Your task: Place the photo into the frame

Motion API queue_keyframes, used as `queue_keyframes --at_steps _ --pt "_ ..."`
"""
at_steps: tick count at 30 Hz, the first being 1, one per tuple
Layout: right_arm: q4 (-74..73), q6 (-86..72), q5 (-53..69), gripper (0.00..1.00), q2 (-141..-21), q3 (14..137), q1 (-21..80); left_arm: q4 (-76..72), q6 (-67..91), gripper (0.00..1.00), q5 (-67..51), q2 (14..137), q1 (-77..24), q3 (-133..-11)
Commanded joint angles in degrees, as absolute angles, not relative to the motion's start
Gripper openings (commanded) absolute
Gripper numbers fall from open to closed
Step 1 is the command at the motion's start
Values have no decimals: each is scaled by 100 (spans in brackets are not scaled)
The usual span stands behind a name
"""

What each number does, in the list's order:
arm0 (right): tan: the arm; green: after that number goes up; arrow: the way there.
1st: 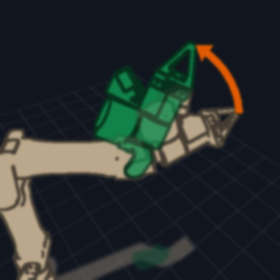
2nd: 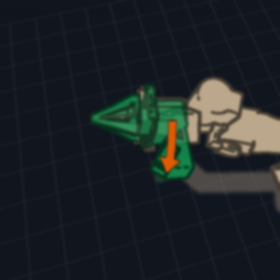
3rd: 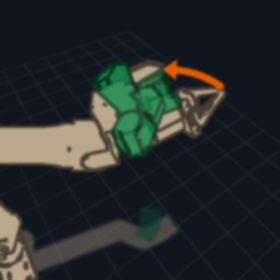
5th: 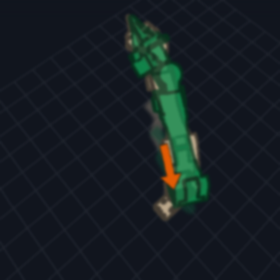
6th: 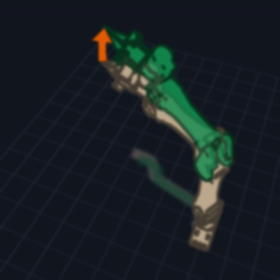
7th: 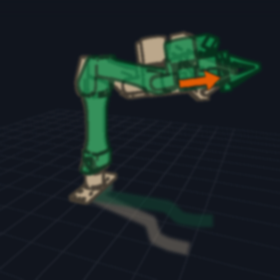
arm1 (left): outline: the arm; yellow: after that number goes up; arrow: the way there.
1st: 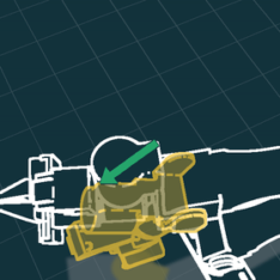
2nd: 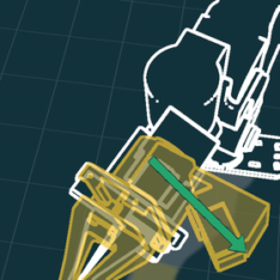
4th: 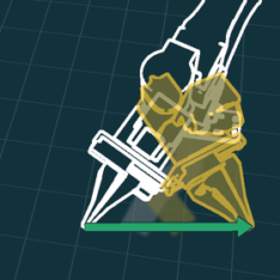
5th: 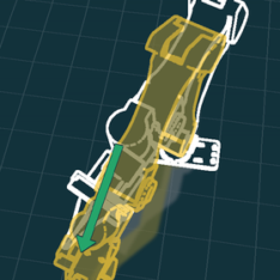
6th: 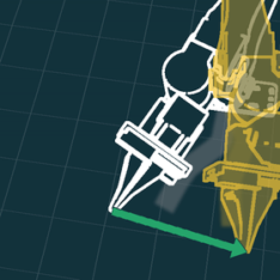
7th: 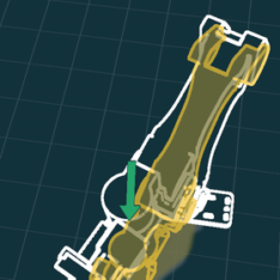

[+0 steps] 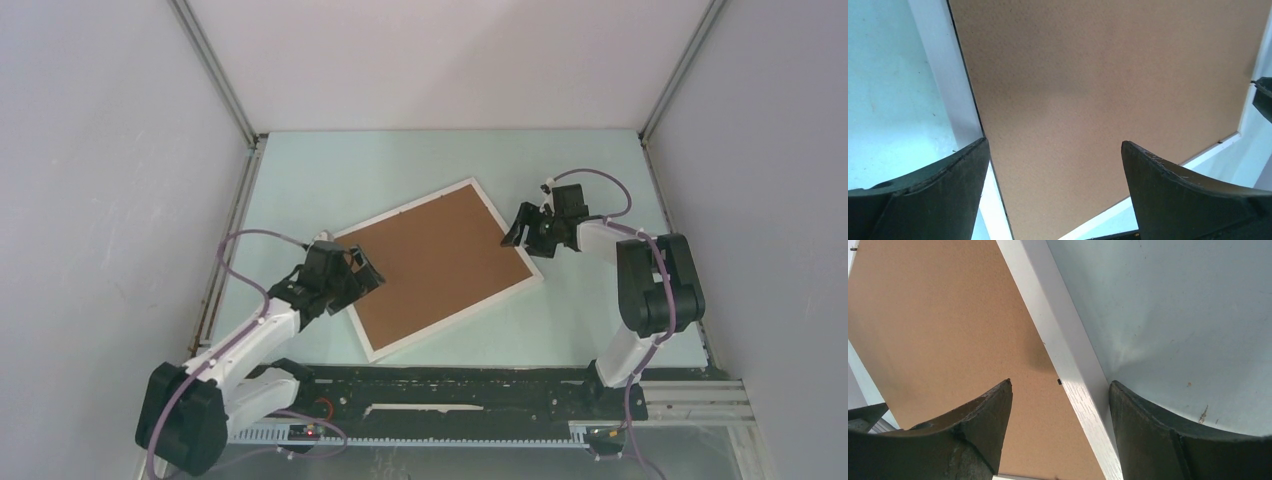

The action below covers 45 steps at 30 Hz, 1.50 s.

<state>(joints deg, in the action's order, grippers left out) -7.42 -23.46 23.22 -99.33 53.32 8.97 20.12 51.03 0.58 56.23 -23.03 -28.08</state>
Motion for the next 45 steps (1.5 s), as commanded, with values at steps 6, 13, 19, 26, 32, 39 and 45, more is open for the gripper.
queue_keyframes --at_steps 6,13,19,26,32,39,45 --pt "-755 -2652 3212 75 -10208 5325 1433 1614 4920 100 -91 6564 -2921 -3873" --pt "-627 -2784 3330 75 -10285 5326 1536 1812 4669 100 366 7034 -3510 -4429" --pt "-609 -2839 3368 75 -10221 5281 1564 1446 4761 100 300 7209 -3637 -4554" --pt "-604 -2847 3384 75 -10188 5237 1565 -201 5596 100 -406 7225 -3675 -3882" --pt "-596 -2870 3401 75 -10151 5201 1592 -1773 6618 100 -415 6684 -3500 -2781" --pt "-412 -3029 3483 75 -10217 5111 1736 -2905 7301 99 -739 6775 -3420 -2404" --pt "-126 -3256 3732 75 -10281 5036 1771 -2873 6957 99 -835 6817 -3502 -2664"
